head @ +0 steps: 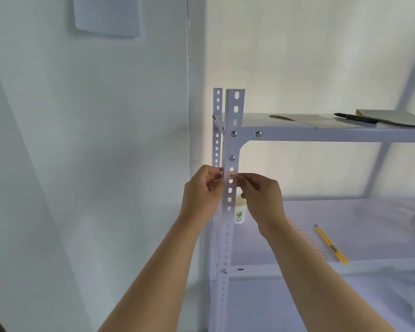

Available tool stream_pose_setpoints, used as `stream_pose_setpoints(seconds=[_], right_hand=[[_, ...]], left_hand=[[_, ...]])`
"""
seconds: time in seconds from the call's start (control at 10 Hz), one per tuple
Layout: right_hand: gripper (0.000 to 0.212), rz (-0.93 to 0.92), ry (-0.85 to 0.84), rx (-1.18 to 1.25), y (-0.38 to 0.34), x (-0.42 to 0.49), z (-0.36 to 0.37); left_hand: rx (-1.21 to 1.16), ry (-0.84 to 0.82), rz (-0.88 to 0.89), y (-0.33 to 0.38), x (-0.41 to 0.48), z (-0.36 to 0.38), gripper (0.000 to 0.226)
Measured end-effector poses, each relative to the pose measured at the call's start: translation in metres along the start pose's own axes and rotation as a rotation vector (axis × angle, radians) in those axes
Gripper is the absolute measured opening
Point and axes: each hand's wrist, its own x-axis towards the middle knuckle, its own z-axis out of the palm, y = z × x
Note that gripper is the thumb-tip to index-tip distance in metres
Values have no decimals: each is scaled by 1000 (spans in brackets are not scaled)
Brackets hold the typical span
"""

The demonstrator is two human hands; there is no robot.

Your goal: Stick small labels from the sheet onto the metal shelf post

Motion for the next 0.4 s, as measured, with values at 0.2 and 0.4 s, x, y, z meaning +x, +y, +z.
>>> stream_pose_setpoints(seconds=[0.2, 0.4], right_hand=[[19, -30, -34, -62, -5, -28, -26], [23, -117, -68, -109, -22, -58, -73]], left_hand=[[156, 49, 16, 21, -38, -7, 14], [174, 106, 22, 61, -80, -1, 23]])
